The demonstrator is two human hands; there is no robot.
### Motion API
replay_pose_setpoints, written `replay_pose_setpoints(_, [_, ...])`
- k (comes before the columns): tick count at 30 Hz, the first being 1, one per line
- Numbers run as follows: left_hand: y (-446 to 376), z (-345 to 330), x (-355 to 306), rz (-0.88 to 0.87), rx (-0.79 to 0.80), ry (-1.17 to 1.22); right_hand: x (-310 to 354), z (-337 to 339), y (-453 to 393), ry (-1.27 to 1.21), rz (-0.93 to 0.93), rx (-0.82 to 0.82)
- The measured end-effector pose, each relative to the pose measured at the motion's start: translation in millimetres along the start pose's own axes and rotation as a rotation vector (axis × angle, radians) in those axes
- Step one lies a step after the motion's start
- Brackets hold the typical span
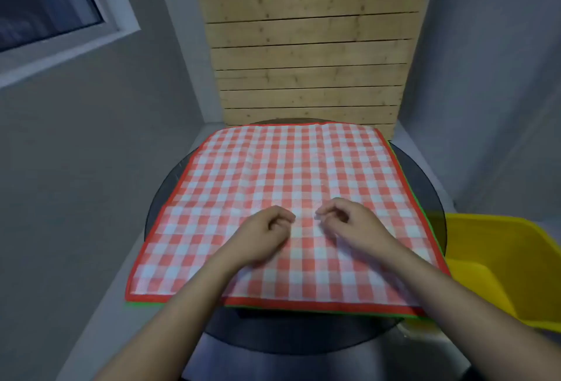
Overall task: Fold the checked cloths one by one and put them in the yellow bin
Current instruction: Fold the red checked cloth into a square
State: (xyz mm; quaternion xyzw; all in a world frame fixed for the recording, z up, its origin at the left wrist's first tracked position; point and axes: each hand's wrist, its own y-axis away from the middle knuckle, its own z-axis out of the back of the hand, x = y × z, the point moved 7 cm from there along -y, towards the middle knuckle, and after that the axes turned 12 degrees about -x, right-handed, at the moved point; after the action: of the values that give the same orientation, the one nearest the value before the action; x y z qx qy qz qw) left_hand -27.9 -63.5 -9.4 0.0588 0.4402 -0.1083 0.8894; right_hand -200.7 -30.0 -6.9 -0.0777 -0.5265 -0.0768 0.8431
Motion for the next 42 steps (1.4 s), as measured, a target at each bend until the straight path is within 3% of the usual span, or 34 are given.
replay_pose_setpoints(5, [34, -5, 7, -0.110, 0.231, -0.092, 3, -9, 32, 0.342, 0.269, 0.212])
replay_pose_setpoints(10, [56, -8, 14, -0.112, 0.277, -0.056, -8, -11, 61, 0.417, 0.288, 0.313])
replay_pose_setpoints(16, [72, -16, 16, -0.224, 0.234, -0.115, -15, -13, 77, 0.436, 0.386, 0.261])
replay_pose_setpoints(35, [79, -14, 13, -0.245, 0.186, -0.075, -11, -4, 88, 0.306, 0.371, 0.106])
replay_pose_setpoints(42, [78, -14, 15, -0.228, 0.138, -0.068, -9, -3, 86, 0.321, 0.320, 0.143])
